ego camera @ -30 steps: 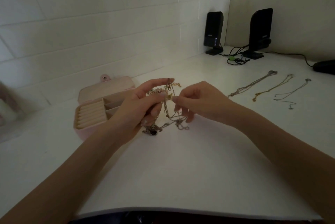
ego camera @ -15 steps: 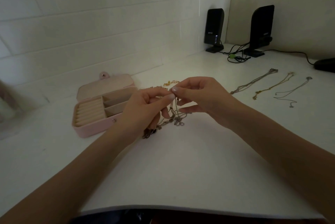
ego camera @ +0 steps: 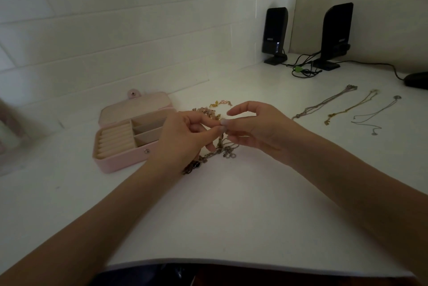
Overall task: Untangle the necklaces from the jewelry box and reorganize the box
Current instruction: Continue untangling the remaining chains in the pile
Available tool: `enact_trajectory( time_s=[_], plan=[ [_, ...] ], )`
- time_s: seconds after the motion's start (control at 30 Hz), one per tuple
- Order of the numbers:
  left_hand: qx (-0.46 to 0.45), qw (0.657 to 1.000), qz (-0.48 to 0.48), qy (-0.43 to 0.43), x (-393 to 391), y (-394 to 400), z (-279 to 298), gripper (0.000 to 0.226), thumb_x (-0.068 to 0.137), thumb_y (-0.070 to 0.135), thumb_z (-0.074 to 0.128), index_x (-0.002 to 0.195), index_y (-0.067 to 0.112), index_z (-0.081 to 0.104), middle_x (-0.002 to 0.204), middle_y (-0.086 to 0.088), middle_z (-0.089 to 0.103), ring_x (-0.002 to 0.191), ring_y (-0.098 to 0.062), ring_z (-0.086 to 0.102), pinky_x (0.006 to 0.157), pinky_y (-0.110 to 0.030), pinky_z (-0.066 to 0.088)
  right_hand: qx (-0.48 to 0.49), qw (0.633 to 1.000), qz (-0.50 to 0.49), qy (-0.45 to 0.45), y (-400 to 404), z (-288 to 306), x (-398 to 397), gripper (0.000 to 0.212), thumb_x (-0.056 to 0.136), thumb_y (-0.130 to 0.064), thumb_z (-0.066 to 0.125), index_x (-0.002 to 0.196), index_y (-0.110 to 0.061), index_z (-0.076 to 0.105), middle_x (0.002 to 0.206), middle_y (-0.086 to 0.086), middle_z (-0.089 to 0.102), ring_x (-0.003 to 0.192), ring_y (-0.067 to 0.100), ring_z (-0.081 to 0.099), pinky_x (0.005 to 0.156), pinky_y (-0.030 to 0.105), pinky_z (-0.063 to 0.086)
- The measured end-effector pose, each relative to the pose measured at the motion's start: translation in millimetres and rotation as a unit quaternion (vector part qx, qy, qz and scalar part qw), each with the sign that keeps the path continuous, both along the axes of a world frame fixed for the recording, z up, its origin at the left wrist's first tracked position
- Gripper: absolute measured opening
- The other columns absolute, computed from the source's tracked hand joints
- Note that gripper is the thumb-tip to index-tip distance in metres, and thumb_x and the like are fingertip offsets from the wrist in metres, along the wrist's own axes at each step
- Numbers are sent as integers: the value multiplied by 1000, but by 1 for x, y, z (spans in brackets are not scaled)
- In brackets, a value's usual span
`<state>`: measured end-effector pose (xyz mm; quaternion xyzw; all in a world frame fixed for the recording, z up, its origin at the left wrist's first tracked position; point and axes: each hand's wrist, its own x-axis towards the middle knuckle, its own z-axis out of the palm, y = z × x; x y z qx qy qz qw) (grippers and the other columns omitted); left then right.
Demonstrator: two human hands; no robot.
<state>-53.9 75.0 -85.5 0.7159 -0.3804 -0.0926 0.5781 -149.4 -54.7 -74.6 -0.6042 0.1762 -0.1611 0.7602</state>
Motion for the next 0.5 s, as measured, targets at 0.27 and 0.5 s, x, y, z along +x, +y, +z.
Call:
enact_trajectory(
  time_s=[0.27, 0.5],
  plan=[
    [24, 999, 19, -24, -3, -1, -1, 13, 86, 18, 68, 77, 9, 66, 48, 0, 63, 29, -9, 41, 35, -13, 32, -100, 994, -47, 1, 4, 1, 1, 25, 79, 3, 72, 99, -3, 59, 77, 13, 60, 65, 16, 59, 63, 23, 56],
    [17, 998, 57, -13, 0, 0, 0, 16, 90, 17, 61, 74, 15, 58, 44, -2, 59, 29, -12, 33, 34, -13, 25, -161, 986, -29, 28, 1, 3, 1, 19, 86, -4, 67, 100, -8, 55, 78, 8, 65, 70, 12, 61, 70, 25, 58]
  ],
)
